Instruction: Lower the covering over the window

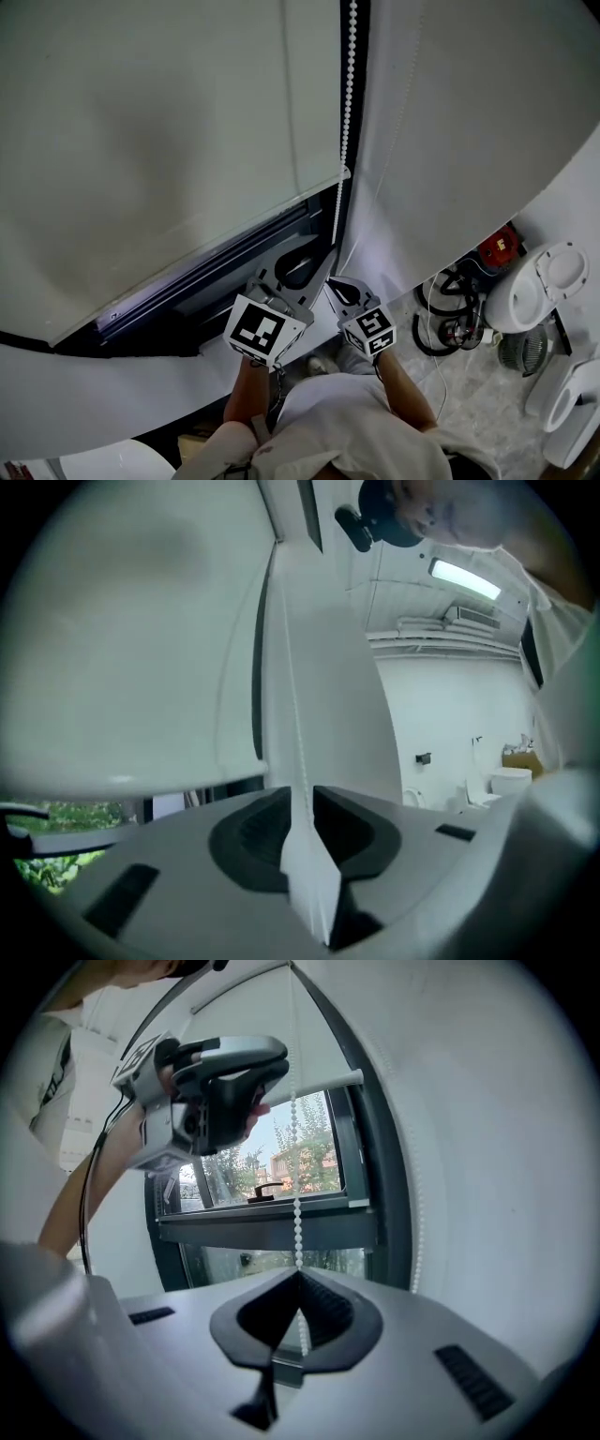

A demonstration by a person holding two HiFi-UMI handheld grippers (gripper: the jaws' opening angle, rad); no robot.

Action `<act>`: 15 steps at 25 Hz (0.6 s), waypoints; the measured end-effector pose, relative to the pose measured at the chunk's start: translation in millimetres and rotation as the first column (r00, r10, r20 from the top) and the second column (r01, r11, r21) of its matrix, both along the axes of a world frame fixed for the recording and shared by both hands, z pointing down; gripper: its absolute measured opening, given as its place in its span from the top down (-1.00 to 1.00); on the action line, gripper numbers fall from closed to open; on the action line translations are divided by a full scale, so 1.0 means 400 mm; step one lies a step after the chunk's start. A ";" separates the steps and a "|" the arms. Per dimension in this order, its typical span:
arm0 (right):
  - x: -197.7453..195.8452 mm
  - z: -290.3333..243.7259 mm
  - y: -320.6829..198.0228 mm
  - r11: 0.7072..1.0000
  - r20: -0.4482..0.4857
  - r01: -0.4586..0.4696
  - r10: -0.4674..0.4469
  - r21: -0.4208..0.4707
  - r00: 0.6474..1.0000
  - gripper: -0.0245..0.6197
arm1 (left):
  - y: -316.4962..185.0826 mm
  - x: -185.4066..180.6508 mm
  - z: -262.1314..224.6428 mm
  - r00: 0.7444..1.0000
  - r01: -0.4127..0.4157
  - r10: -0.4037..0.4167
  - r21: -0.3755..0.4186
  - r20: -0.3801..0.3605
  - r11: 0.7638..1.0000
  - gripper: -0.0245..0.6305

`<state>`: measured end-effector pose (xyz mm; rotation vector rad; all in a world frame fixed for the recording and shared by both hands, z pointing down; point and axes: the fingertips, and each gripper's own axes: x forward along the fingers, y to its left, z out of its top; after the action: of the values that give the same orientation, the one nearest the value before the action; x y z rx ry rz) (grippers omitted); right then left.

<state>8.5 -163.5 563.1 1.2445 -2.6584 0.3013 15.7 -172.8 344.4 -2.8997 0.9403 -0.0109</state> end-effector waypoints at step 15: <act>-0.010 0.021 -0.002 1.000 -0.029 0.003 -0.003 -0.010 1.000 0.93 | -0.036 0.046 -0.127 0.998 0.031 -0.024 0.137 -0.055 0.990 0.85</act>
<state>4.6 -164.4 571.4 1.2326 -2.6312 0.2937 33.9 -187.2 293.6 -2.7725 0.9494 0.1244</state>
